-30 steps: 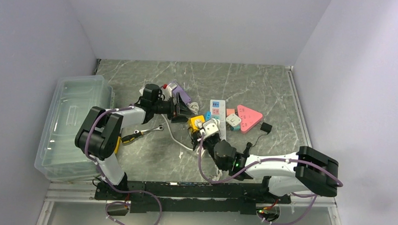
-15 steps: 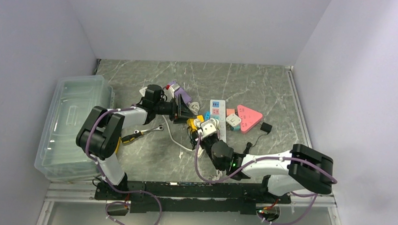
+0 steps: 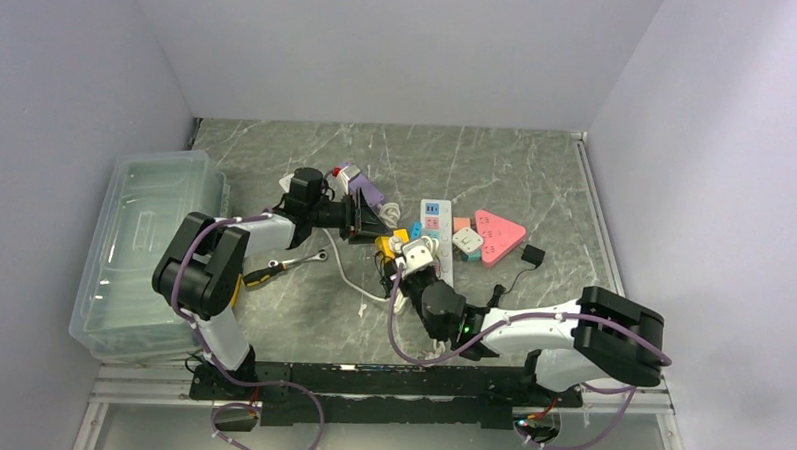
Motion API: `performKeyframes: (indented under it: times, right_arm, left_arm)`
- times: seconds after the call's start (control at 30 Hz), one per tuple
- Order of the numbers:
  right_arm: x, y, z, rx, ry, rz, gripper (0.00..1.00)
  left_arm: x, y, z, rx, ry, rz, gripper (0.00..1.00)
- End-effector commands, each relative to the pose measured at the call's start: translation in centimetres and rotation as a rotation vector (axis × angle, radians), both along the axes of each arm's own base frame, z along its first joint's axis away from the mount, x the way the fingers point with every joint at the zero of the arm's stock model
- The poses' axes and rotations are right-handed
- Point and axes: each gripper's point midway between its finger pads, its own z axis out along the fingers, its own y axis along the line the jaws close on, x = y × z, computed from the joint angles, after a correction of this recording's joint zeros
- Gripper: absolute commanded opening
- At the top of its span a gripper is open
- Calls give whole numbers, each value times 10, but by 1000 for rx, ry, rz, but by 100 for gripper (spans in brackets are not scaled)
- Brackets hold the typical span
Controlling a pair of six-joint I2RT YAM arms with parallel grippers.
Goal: Pull the plug off the socket
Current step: Remove the plug from the socket.
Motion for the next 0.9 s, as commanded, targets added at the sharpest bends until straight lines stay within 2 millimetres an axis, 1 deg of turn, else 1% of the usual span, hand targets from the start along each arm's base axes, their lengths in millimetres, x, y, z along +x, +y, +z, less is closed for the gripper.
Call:
performKeyframes:
  times: [0.0, 0.1, 0.17, 0.23, 0.43, 0.53, 0.67, 0.87]
  right_arm:
    - [7, 12, 68, 269, -76, -26, 0]
    - [9, 11, 64, 277, -59, -20, 0]
    - [12, 9, 61, 291, -41, -10, 0]
    - [14, 8, 56, 341, 8, 12, 0]
    - [25, -5, 41, 452, 128, 59, 0]
    - [29, -9, 40, 486, 152, 72, 0]
    - [27, -5, 41, 472, 150, 97, 0]
    - [21, 7, 35, 367, 114, 84, 0]
  left_arm:
    - [-2, -4, 16, -28, -71, -41, 39]
    - [0, -2, 14, 0, -87, -30, 33]
    - [2, 0, 12, 24, -100, -18, 25]
    - [3, 2, 9, 51, -114, -5, 17]
    - [6, 5, 5, 124, -175, 19, 2]
    - [7, 7, 2, 153, -191, 29, 0]
    - [7, 6, -4, 175, -190, 29, 0]
    - [8, 9, -12, 213, -171, 44, 0]
